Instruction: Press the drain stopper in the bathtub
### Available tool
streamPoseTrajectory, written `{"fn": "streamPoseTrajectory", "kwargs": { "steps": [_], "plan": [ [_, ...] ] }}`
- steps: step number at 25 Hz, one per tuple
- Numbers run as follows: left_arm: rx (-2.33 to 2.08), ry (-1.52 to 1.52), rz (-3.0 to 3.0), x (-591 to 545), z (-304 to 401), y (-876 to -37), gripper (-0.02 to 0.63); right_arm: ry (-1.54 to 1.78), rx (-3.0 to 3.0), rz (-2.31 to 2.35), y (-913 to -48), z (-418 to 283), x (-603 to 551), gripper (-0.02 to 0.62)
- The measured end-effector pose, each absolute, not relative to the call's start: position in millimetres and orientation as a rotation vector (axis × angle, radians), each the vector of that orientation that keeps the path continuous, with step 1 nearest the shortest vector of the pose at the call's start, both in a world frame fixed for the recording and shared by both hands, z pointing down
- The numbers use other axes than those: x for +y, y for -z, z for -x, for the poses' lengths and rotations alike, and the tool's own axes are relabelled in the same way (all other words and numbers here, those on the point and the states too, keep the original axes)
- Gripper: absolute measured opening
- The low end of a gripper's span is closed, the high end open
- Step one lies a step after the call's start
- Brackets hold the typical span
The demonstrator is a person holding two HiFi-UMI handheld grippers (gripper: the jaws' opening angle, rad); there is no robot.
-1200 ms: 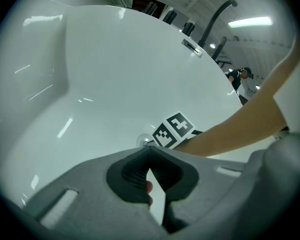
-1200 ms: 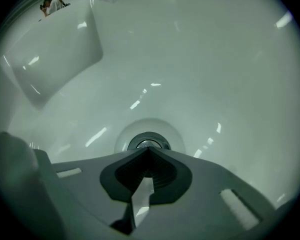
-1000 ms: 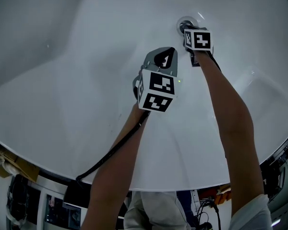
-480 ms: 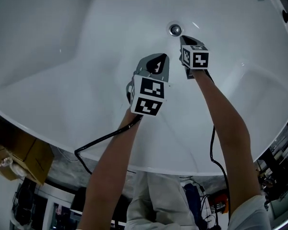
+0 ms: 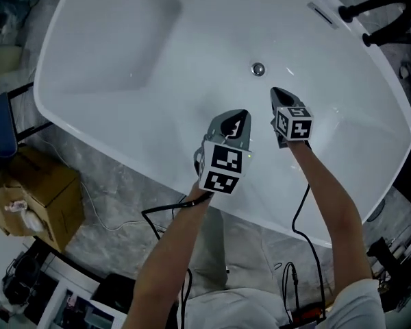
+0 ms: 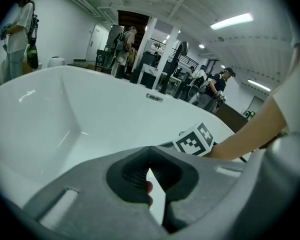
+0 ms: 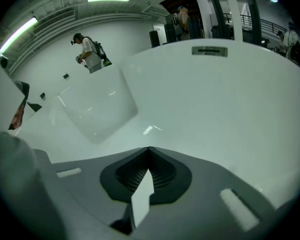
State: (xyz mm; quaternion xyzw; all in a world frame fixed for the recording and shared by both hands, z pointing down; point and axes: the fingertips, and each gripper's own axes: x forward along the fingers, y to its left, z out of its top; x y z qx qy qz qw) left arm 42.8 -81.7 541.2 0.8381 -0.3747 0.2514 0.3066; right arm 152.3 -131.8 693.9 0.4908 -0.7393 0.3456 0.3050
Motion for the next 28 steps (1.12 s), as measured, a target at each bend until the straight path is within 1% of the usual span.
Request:
{"fn": "streamPoseTrajectory", "kwargs": {
  "steps": [7,11,17,25,28],
  "plan": [
    [-1.079,-0.541,-2.233,-45.4,-27.4,-419.2,0.005,-0.883,-2.029,-1.301,-595.5,-149.5,-86.6,0.003],
    [-1.098,-0.554,-2.287,-11.9,-31.3,-360.4,0.005,-0.873,-2.067,-1.290,-537.5,-146.1,-47.6,0.003],
    [-1.137,-0.496,-2.358,34.0,-33.6,-259.2,0.005,-0.833,-2.153,-1.263,-439.7,-139.7,4.7,0.003],
    [-1.163,-0.373,-2.432,98.7,-35.3,-150.7,0.005,-0.708,-2.324,-1.195,-291.4,-134.0,56.4,0.002],
    [-1.162,-0.321,-2.451,119.7,-35.9,-121.9,0.005,-0.636,-2.317,-1.168,-244.0,-135.2,67.5,-0.005]
  ]
}}
